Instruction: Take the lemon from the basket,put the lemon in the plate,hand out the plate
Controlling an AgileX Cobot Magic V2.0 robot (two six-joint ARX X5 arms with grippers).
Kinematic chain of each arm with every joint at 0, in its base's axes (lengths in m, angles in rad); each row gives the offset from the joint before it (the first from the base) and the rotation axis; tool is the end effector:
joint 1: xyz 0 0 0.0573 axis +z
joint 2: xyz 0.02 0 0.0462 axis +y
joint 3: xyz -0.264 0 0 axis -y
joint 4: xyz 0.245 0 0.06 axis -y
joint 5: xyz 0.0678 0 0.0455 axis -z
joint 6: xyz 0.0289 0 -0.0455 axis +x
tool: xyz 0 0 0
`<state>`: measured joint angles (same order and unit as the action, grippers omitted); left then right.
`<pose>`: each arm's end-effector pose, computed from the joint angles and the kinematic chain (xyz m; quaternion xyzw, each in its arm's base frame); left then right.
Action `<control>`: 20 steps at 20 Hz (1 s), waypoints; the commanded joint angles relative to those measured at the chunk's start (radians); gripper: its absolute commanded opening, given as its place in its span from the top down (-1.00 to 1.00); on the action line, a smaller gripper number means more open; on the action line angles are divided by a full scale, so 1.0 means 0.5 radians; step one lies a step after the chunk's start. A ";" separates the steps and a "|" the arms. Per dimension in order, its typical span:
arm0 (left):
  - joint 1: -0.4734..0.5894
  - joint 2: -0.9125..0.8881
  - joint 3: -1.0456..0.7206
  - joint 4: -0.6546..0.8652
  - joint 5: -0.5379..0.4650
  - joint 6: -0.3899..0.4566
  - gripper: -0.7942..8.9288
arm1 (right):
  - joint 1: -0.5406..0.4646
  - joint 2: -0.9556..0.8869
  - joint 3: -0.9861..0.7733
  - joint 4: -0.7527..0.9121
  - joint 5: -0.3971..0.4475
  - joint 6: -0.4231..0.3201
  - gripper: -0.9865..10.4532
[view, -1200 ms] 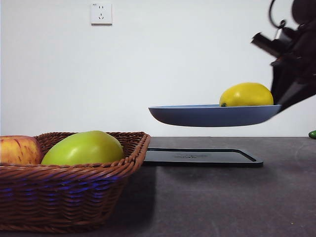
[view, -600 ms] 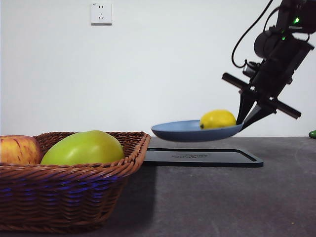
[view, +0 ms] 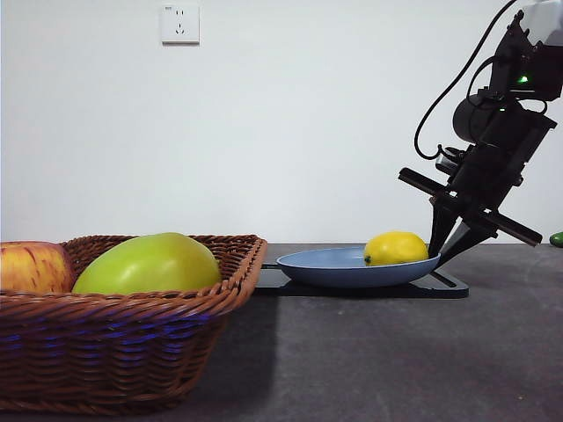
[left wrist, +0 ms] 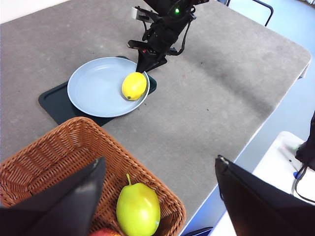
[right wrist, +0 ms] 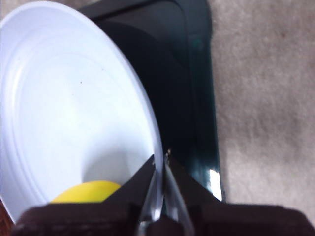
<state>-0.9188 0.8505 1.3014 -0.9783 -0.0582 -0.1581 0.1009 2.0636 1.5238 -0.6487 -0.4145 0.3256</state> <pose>0.0764 -0.0973 0.4141 0.0527 0.2613 -0.3833 0.8843 0.4177 0.0540 0.1742 0.2161 0.5799 0.1187 0.7764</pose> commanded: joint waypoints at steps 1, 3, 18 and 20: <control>-0.017 0.011 0.032 0.029 -0.015 -0.013 0.04 | 0.006 0.031 0.051 0.023 0.004 -0.027 0.69; -0.017 0.011 0.032 0.040 -0.076 -0.011 0.04 | -0.005 0.025 0.052 0.021 0.002 -0.031 0.54; -0.004 0.320 0.031 0.475 -0.771 0.465 0.29 | 0.063 -1.013 0.052 -0.435 -0.275 -0.488 0.64; 0.042 0.432 0.031 0.481 -0.796 0.611 0.61 | 0.130 -1.196 0.052 -0.647 -0.260 -0.621 0.77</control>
<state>-0.8948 1.0569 1.3014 -0.7467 -0.4480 0.0807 0.1616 1.4555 1.5246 -0.9627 -0.5461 0.0738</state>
